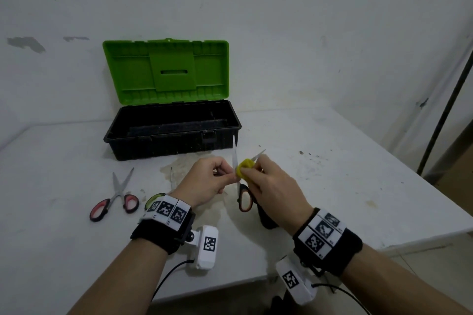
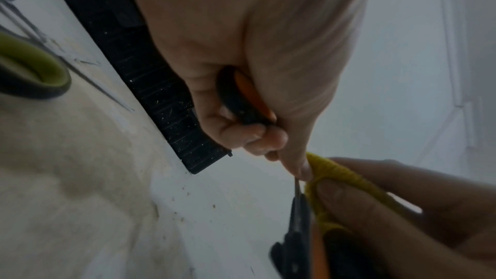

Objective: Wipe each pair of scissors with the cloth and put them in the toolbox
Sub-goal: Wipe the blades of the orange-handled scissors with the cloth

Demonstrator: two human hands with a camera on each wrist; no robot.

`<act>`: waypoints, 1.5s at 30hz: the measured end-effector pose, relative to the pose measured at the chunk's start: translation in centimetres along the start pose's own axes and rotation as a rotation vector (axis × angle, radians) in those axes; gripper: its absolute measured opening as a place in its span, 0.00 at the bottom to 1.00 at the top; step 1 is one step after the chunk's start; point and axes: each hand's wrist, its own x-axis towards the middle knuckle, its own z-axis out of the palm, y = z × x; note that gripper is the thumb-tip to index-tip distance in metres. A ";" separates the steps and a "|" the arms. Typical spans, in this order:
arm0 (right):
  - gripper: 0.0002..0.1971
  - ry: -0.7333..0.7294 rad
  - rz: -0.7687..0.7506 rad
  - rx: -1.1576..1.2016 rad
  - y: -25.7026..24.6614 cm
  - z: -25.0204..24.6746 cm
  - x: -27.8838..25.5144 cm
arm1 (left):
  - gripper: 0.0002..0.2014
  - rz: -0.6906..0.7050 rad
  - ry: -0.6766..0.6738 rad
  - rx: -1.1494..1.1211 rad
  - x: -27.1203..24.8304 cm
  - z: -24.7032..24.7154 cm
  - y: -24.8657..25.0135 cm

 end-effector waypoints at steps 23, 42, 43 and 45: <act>0.05 0.012 0.193 -0.091 1.8 -1.7 2.0 | 0.08 -0.049 -0.027 0.034 -0.6 -0.5 -0.1; 0.08 -0.175 0.072 -0.114 0.5 -0.2 1.4 | 0.09 0.039 -0.053 0.161 -0.1 0.0 0.3; 0.08 -0.198 0.078 -0.119 0.7 0.0 1.5 | 0.10 0.053 -0.056 0.192 -0.1 0.0 0.3; 0.08 -0.213 0.124 -0.133 1.6 -0.1 1.9 | 0.11 0.061 -0.044 0.241 -0.3 -0.1 0.2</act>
